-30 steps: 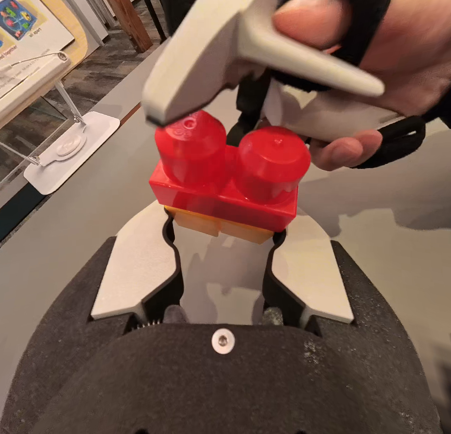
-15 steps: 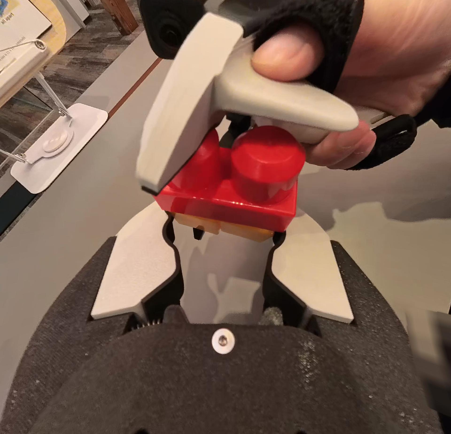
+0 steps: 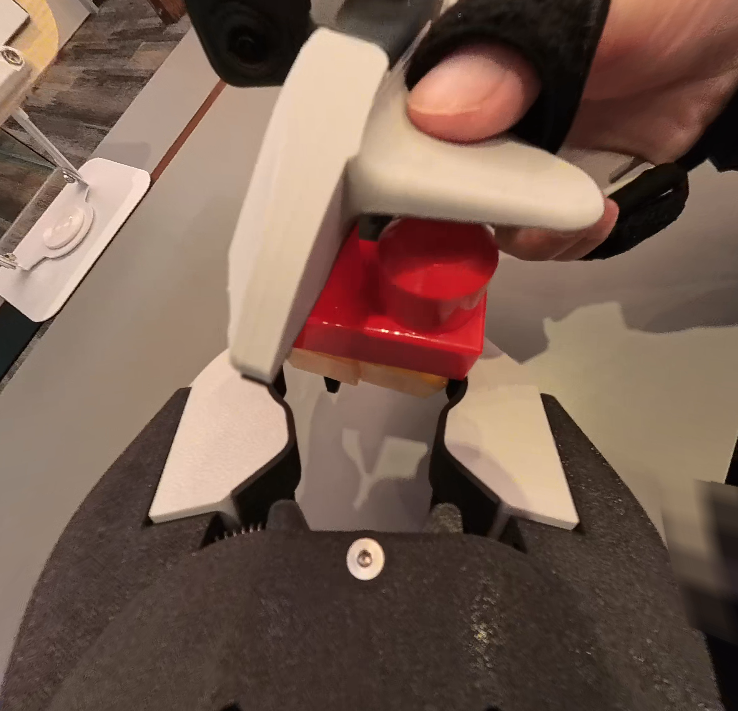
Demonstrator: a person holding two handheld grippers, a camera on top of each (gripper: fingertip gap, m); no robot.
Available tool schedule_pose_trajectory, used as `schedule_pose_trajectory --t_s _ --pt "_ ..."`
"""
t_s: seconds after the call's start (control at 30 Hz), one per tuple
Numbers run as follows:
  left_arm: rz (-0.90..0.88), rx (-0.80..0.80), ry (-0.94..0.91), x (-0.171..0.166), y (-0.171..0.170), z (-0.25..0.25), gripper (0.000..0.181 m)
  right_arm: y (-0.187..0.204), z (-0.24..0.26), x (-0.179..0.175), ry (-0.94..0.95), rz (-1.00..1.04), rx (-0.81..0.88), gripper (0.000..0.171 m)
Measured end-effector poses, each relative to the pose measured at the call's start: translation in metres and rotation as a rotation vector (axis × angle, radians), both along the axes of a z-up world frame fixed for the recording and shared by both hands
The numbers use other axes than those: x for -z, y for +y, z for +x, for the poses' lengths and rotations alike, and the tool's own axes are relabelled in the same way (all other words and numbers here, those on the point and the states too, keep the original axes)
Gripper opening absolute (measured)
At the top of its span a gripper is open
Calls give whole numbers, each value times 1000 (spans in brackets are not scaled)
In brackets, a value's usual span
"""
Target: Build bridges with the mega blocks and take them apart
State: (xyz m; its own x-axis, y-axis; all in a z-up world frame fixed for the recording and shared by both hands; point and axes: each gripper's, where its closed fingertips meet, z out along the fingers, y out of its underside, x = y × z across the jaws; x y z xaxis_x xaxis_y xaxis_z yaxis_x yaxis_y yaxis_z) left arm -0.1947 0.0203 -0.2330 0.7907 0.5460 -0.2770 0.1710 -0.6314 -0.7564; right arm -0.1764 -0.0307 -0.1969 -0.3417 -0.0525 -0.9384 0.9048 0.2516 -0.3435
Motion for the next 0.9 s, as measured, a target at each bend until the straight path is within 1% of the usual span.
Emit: schedule_pose_trajectory --t_s 0.3,0.47,0.63,0.73,0.8,0.9 --pt "-37 -23 29 -2 0 -5 80 0 -3 -2 11 -20 5 110" --pt "-26 -12 35 -3 3 -5 81 3 -3 -3 -17 -51 10 110" --pt "7 37 93 -5 7 -4 83 9 -1 -16 -83 -150 -8 110" --pt "91 47 94 -8 7 -1 81 12 -1 -23 -109 -180 -3 110" --pt "130 50 89 -9 8 0 81 12 -1 -25 -130 -185 -1 110" --pt "127 43 93 -8 8 -2 81 10 -1 -22 -108 -158 1 110"
